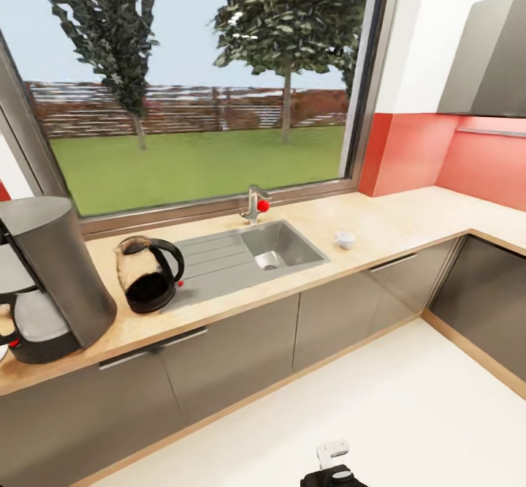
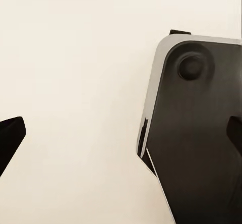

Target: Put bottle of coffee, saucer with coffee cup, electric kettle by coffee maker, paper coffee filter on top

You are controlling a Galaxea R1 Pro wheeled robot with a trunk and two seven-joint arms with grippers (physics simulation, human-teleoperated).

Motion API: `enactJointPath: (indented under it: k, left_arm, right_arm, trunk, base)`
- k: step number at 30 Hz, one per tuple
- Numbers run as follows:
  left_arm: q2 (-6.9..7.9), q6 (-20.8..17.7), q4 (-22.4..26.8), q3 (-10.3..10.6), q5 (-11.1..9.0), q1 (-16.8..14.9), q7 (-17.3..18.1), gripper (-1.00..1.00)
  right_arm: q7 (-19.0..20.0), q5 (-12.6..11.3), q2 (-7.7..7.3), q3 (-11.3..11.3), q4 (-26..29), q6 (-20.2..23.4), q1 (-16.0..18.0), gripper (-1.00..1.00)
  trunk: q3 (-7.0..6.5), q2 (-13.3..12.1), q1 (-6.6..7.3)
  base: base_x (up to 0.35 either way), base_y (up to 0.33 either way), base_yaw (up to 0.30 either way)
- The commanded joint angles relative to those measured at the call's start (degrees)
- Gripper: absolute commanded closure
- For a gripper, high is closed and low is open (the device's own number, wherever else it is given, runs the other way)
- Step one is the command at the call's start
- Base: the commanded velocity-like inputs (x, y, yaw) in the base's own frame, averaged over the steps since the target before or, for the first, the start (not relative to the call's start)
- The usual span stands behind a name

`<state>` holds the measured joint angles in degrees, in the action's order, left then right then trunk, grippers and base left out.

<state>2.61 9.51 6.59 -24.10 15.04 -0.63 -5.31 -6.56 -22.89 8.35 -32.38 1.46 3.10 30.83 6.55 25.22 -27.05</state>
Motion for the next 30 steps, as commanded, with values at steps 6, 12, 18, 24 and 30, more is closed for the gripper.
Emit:
enactJointPath:
  k: [6,12,18,24,30]
  left_arm:
    - [-0.06,0.2,-0.1,-0.4,0.6,0.0,-0.2,-1.00]
    - [-0.13,0.2,-0.1,-0.4,0.6,0.0,-0.2,-1.00]
    - [-0.15,0.2,-0.1,-0.4,0.6,0.0,-0.2,-1.00]
    - [-0.15,0.2,-0.1,-0.4,0.6,0.0,-0.2,-1.00]
    - [-0.15,0.2,-0.1,-0.4,0.6,0.0,-0.2,-1.00]
  right_arm:
    - [-0.3,-0.4,-0.09,-0.5,0.1,0.3,0.0,-1.00]
    - [-0.3,-0.4,-0.09,-0.5,0.1,0.3,0.0,-1.00]
    - [-0.3,-0.4,-0.09,-0.5,0.1,0.3,0.0,-1.00]
    - [-0.3,-0.4,-0.09,-0.5,0.1,0.3,0.0,-1.00]
    - [-0.3,-0.4,-0.09,-0.5,0.1,0.3,0.0,-1.00]
  trunk:
    - [0.11,0.1,-0.05]
    - [0.11,0.1,-0.05]
    - [0.11,0.1,-0.05]
    - [0.11,0.1,-0.05]
    - [0.11,0.1,-0.05]
  base:
    - [0.241,-0.219,0.000]
    - [0.235,-0.233,0.000]
    - [0.231,-0.240,0.000]
    - [0.188,-0.273,0.000]
    - [0.122,-0.303,0.072]
